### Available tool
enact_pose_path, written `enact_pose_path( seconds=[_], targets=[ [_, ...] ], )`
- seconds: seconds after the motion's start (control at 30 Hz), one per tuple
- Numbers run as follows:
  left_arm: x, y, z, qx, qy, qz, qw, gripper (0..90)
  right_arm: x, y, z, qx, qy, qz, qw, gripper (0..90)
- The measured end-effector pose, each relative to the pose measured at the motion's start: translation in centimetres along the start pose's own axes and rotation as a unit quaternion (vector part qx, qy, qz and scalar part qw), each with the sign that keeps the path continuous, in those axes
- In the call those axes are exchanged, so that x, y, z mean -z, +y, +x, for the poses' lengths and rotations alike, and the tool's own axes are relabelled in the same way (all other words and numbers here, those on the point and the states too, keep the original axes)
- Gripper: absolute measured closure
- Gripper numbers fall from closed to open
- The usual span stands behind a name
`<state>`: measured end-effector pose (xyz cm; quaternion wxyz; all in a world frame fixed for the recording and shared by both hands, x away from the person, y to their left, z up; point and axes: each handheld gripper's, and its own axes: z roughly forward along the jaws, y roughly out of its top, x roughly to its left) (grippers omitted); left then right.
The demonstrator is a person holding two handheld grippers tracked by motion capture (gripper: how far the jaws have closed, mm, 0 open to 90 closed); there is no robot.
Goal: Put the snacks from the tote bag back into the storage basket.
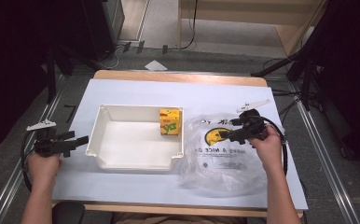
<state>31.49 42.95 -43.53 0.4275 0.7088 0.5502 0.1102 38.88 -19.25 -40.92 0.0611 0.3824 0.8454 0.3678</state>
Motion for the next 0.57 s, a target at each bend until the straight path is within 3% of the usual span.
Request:
enact_pose_path(
  seconds=[0.3, 0.43, 0.57],
  targets=[
    [-0.12, 0.01, -0.02, 0.0, -0.002, 0.003, 1.0, 16.8, -0.33, -0.04, -0.05, 0.002, -0.004, 0.003, 1.0, 20.5],
    [-0.14, 0.01, -0.01, 0.001, -0.002, 0.003, 1.0, 16.8, -0.37, 0.05, -0.04, 0.006, -0.021, 0.006, 0.9997, 20.3],
    [-0.16, 0.01, -0.02, 0.0, -0.002, 0.004, 1.0, 16.8, -0.65, 0.09, -0.12, -0.001, -0.003, 0.01, 0.9999, 20.0]
  ],
)
